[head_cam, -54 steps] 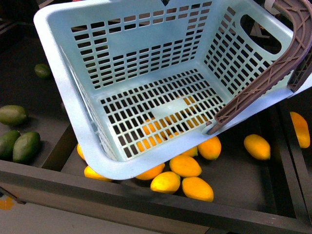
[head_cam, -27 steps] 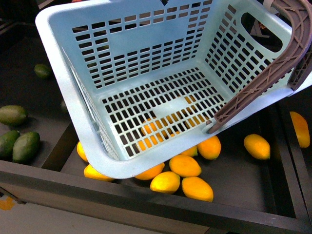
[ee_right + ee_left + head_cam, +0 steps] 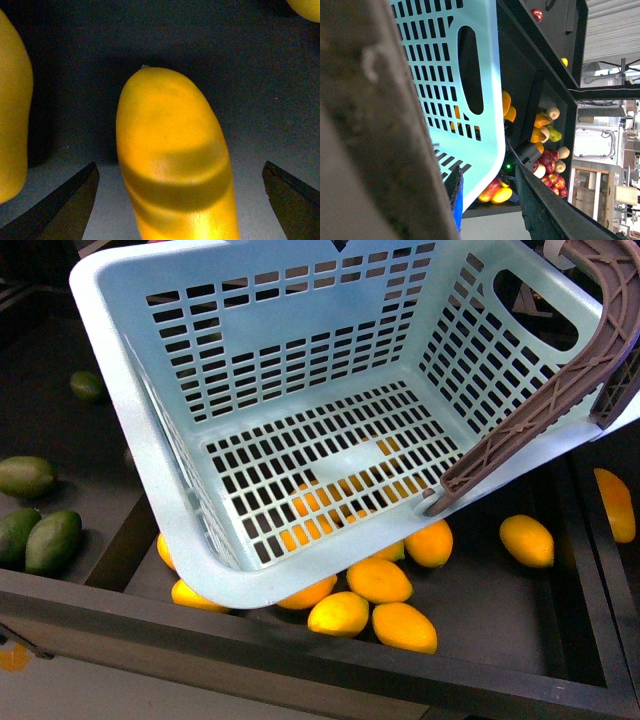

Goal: Pick mango and avocado into basket

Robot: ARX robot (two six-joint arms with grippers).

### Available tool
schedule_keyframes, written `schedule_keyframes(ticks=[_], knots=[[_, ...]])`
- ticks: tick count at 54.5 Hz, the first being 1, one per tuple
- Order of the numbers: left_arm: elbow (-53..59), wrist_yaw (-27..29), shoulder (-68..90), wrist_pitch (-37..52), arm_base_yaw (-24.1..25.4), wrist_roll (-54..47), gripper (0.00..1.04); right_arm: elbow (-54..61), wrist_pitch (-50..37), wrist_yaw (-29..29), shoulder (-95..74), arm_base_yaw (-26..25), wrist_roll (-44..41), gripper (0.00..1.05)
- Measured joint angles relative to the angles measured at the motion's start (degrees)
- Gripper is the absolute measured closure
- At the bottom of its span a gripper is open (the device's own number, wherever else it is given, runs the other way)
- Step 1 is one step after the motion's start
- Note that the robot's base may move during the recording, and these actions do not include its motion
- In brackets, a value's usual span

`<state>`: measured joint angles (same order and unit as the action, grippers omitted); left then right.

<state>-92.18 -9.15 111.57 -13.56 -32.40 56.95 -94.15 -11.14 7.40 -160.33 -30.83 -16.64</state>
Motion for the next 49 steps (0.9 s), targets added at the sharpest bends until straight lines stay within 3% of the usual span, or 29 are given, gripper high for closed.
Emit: schedule_keyframes(ticks=[12,25,37,49], knots=[[0.0,-0.04,0.0,0.0,0.02,0.02,0.71,-5.57,2.03,-1.18,-4.26,0.59,1.68,0.09],[0.0,-0.02,0.0,0.0,0.0,0.0,0.71,-5.42,1.05,0.09,-5.03,0.33,4.59,0.44],[0.0,0.0,0.0,0.0,0.02,-0.02,0.71,5.62,-3.61,5.4,2.62,-1.4,6.93,0.46],[0.0,-0.02,0.0,0.0,0.0,0.0,0.71,21.94,-11.13,17.68,20.48,-2.47,10.51,0.47]])
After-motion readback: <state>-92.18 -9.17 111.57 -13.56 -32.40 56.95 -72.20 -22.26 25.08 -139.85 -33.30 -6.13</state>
